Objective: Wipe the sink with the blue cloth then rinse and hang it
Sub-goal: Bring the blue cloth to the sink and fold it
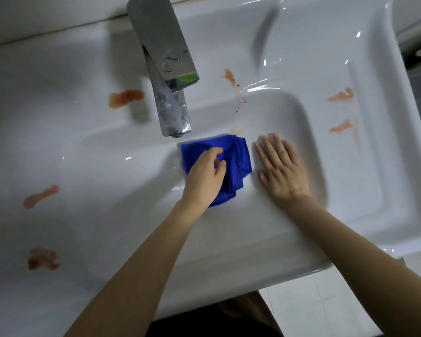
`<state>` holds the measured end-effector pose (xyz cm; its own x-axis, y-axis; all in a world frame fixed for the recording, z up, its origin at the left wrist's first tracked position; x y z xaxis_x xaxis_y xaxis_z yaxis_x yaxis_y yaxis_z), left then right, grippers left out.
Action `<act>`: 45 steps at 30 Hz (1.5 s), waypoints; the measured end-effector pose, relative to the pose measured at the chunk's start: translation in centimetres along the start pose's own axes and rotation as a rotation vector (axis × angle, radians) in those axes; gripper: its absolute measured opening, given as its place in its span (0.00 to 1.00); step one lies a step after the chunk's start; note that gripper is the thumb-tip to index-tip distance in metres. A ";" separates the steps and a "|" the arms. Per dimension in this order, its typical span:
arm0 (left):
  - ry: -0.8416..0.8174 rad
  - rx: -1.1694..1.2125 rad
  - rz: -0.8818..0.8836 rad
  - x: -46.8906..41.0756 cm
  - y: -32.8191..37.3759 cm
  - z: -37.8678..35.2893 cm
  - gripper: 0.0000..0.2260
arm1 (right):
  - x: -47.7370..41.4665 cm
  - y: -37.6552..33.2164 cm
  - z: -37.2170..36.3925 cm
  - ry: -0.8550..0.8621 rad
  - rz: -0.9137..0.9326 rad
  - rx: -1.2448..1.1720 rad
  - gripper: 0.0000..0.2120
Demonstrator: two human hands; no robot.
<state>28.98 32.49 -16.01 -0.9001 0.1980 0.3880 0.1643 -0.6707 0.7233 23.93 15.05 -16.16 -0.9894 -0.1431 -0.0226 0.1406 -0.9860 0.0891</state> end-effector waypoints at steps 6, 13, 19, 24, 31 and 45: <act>0.247 -0.083 0.332 1.6 -6.6 3.7 0.16 | 0.0 0.0 0.1 -0.007 0.004 -0.011 0.29; 0.235 0.094 0.293 1.6 -7.1 2.1 0.09 | -0.2 -0.1 -0.4 -0.052 -0.004 0.012 0.30; 0.311 0.187 0.231 2.9 -6.5 5.7 0.06 | -0.2 0.1 -0.6 -0.098 -0.013 0.019 0.30; 0.324 0.236 0.106 2.5 -2.7 4.9 0.08 | -0.3 0.0 -0.3 -0.085 -0.015 0.003 0.30; 0.128 -0.383 -0.257 0.7 1.5 -2.4 0.14 | -0.4 0.0 -0.7 -0.083 -0.011 0.007 0.30; -0.070 -0.600 -0.283 0.8 -1.4 -2.8 0.29 | -0.2 -0.1 -0.6 -0.211 -0.042 -0.033 0.29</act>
<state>26.87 31.55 -18.28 -0.8437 0.4576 0.2808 -0.3461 -0.8634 0.3671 24.14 15.11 -16.76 -0.9793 -0.0846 0.1836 0.0971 -0.9934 0.0602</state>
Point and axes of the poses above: each hand's wrist, its own x-axis away from the middle knuckle, its own z-axis out of the back of the hand, y = z × x, the point moved 8 cm from there along -x, towards the middle knuckle, and after that the axes turned 5 degrees about y, right-handed, at the moved point
